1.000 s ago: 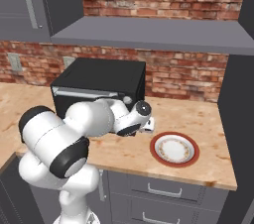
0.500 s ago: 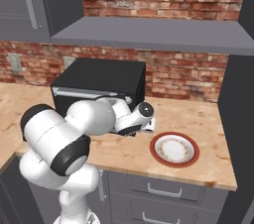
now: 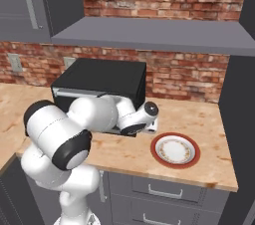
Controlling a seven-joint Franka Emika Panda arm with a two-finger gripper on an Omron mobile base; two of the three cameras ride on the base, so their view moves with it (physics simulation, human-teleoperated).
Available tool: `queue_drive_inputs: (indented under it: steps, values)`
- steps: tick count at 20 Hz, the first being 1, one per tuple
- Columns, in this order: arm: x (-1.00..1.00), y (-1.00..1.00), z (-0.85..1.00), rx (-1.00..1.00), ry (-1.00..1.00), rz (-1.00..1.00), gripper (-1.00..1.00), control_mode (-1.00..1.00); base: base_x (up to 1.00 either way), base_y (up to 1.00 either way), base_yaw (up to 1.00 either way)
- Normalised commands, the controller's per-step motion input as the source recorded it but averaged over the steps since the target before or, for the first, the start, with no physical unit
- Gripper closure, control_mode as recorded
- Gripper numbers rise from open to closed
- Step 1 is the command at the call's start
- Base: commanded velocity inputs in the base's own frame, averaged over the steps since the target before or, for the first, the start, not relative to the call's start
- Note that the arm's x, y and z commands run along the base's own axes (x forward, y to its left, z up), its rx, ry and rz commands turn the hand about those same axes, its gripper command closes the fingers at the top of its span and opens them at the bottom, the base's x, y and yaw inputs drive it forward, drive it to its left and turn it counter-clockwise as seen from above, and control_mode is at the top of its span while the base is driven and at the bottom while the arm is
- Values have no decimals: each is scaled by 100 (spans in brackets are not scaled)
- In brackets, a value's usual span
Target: Pick up the bagel from the plate, place it on the toaster oven rack, close the door, and set the timer.
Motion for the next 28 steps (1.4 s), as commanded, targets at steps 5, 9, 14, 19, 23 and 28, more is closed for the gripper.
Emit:
queue_drive_inputs:
  steps: [5, 9, 14, 19, 23, 28]
  values:
    - [-1, -100, -28, 0, -2, 0, 100, -100, 0, 0, 0]
    - [-7, -100, -28, 0, -2, 0, 100, -100, 0, 0, 0]
    - [-24, -100, -29, 1, -4, 0, 100, -100, 0, 0, 0]
    - [-28, -100, -33, 1, -5, 0, 100, -100, 0, 0, 0]
    - [-33, -100, -40, 0, -10, 0, 100, -100, 0, 0, 0]
    - [-38, -100, -38, 0, -11, 0, 100, -100, 0, 0, 0]
